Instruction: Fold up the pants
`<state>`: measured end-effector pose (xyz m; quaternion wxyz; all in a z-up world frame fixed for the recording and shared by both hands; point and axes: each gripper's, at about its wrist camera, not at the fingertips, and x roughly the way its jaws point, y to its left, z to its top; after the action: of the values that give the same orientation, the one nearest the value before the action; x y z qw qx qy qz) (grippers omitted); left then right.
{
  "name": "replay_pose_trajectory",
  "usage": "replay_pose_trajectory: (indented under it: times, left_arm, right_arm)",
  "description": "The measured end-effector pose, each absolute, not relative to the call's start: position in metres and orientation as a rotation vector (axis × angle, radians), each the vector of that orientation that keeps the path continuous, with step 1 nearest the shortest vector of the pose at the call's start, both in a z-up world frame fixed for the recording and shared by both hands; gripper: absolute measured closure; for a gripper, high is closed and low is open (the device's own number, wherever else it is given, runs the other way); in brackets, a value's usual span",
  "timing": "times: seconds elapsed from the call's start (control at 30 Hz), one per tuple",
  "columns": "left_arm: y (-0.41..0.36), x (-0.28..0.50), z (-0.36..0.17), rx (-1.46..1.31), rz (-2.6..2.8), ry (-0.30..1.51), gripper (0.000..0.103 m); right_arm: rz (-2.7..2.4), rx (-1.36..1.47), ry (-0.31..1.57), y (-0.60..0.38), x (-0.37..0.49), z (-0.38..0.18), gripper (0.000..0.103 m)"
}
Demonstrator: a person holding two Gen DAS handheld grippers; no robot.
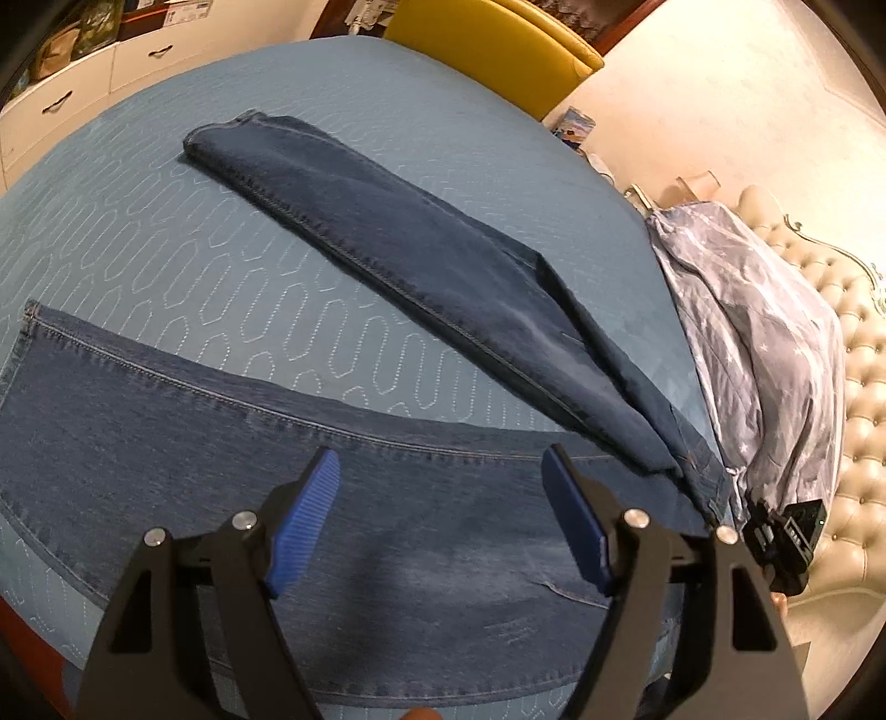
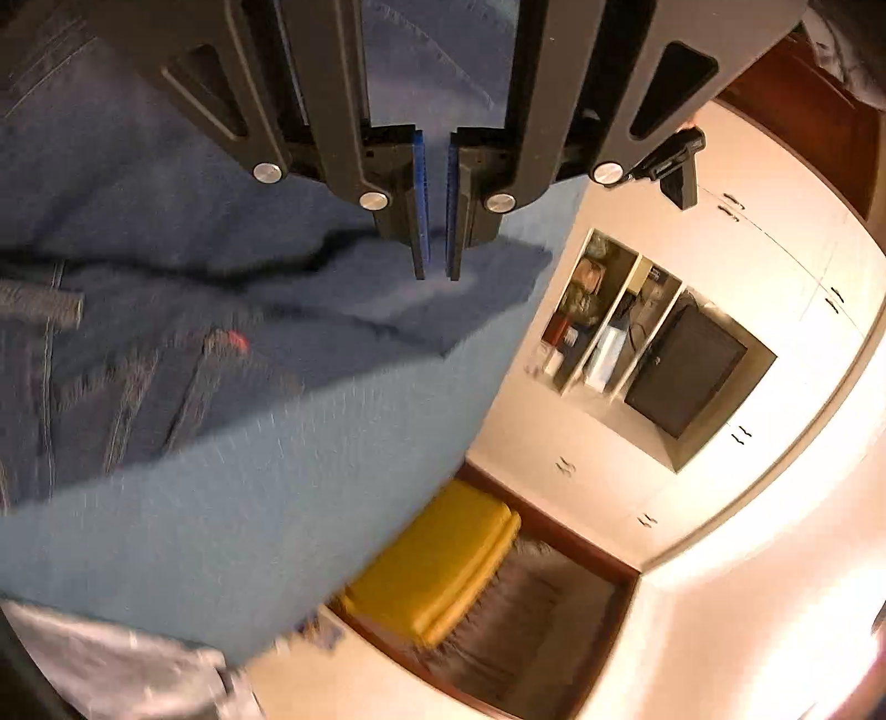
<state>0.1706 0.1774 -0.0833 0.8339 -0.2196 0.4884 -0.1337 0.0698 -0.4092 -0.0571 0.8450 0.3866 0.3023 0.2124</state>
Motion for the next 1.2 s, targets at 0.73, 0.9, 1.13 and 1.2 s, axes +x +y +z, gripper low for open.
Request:
replay_pose_trajectory:
  times: [0.73, 0.9, 1.13, 1.2]
  left_arm:
    - [0.116, 0.148, -0.061, -0.379, -0.403, 0.981, 0.023]
    - [0.057, 0.147, -0.046, -0.410, -0.418, 0.863, 0.001]
    - [-0.061, 0.179, -0.040, -0.423, -0.466, 0.840, 0.001]
    - [-0.068, 0.175, -0.034, -0.399, -0.490, 0.815, 0.001]
  right_arm:
    - [0.113, 0.216, 0.701, -0.321, 0.056, -0.053, 0.102]
    - [0.131, 0.171, 0.565, -0.292, 0.038, -0.038, 0.006]
    - [0.195, 0.142, 0.618, -0.252, 0.044, -0.038, 0.004]
    - [0.144, 0.148, 0.670, -0.267, 0.055, -0.049, 0.004]
